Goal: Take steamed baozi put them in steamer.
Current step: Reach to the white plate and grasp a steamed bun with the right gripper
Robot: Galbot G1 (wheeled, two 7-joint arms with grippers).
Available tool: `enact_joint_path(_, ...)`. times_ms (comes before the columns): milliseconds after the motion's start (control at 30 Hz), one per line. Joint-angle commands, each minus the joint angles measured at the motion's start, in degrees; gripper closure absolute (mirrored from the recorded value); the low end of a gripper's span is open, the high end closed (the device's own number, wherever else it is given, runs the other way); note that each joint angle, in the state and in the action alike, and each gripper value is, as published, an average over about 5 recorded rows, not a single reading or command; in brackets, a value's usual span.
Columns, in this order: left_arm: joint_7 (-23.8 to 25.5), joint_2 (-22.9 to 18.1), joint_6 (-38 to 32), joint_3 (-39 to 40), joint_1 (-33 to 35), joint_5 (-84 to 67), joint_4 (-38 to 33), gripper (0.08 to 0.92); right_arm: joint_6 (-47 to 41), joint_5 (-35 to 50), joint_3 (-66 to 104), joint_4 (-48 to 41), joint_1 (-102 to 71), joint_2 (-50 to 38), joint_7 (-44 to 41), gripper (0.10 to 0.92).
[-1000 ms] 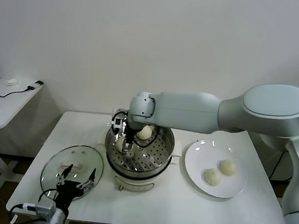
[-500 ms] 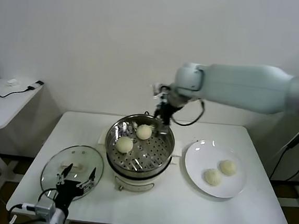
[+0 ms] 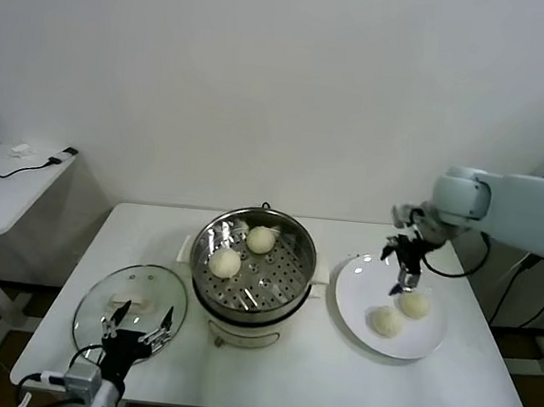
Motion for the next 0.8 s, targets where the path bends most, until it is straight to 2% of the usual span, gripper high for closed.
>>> enact_joint_path(33, 0.0, -0.3, 0.0, 0.0, 0.4, 0.4, 0.3, 0.177, -2.5, -8.7, 10.1, -3.5, -18.7, -4.3, 3.4, 0.203)
enact_joint_path(367, 0.0, -0.1, 0.0, -0.2, 1.3, 0.4, 0.3, 0.177, -5.5, -10.5, 18.0, -9.1, -26.1, -0.3, 6.9, 0.203)
enact_joint_path(800, 0.0, 0.1, 0.0, 0.1, 1.2, 0.3, 0.1, 0.177, -6.9, -10.2, 18.1, -9.0, -26.5, -0.6, 7.6, 0.208)
